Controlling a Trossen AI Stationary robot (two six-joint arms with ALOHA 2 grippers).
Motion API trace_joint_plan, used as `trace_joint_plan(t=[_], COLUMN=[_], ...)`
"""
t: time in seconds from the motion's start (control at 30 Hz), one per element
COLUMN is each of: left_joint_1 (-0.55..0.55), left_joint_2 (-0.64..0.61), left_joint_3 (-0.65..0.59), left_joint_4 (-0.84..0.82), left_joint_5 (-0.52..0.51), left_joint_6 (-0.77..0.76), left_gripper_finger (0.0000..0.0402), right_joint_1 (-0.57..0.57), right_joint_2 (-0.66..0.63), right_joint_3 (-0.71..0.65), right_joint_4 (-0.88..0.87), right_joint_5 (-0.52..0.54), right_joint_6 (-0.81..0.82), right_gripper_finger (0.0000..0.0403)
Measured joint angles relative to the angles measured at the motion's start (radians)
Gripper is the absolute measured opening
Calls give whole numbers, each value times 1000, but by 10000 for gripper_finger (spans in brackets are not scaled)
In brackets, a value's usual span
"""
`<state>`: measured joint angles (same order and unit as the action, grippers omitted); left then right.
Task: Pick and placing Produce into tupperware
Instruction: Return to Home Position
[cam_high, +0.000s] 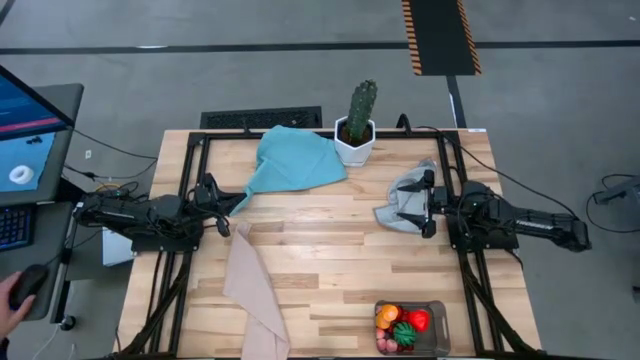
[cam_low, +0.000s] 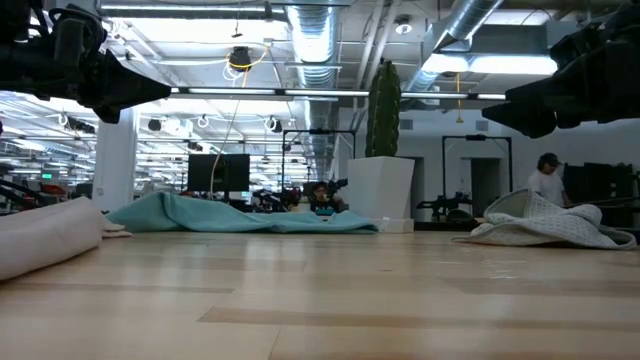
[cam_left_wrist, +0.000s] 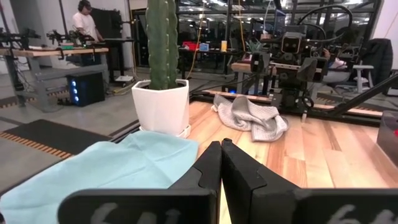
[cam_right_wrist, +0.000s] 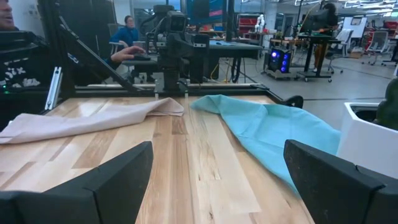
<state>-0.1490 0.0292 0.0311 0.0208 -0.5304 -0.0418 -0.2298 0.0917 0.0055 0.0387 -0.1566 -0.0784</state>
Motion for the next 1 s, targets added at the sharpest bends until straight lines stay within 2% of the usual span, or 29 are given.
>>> trace_joint_plan(t=[1.0], left_joint_1=[0], left_joint_2=[0], left_joint_3=[0], left_joint_4=[0], left_joint_5=[0], left_joint_6=[-6], left_gripper_finger=[0], right_joint_1=[0], right_joint_2=[0], right_joint_3=[0], right_joint_4=[0], right_joint_5=[0], right_joint_6=[0], right_gripper_finger=[386])
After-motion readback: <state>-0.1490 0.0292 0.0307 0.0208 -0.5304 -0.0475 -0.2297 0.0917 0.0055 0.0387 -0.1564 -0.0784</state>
